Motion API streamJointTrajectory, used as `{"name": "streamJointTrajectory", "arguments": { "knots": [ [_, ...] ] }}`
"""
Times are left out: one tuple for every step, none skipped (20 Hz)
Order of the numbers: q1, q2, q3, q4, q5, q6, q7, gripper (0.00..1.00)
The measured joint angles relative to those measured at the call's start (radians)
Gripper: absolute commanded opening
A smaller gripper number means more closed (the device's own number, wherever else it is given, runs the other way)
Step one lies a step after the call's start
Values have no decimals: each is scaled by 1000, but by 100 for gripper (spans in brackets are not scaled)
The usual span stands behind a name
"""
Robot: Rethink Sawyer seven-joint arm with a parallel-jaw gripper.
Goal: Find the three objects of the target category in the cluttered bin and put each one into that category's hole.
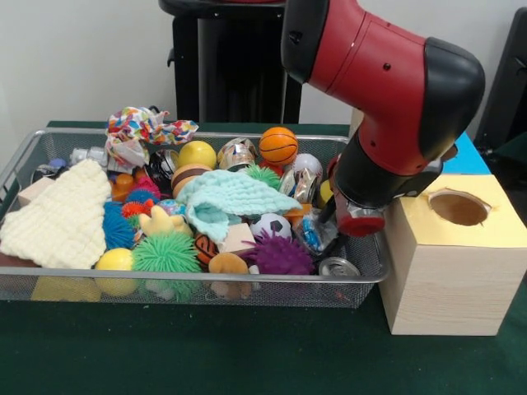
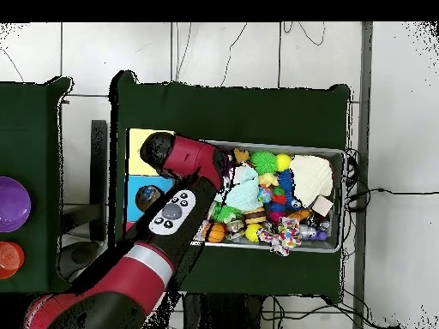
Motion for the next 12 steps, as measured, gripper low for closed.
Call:
{"name": "streamJointTrajectory", "arguments": {
  "knots": [
    [1,2,-4,-4,0,10,0,100],
    [0,9,-12,-19,-2,47,0,100],
    [-2,13,-19,-31,-6,86,0,100],
    [-3,14,-24,-37,-10,114,0,100],
    [-4,15,-28,-43,-13,142,0,100],
    [-6,15,-33,-50,-17,177,0,100],
    [-8,14,-38,-58,-21,225,0,100],
    [-11,11,-46,-75,-28,322,0,100],
    [-12,10,-49,-82,-29,358,0,100],
    [-13,10,-51,-86,-31,383,0,100],
    [-13,8,-56,-92,-32,441,0,100],
    [-13,7,-59,-93,-32,467,0,100]
  ]
}}
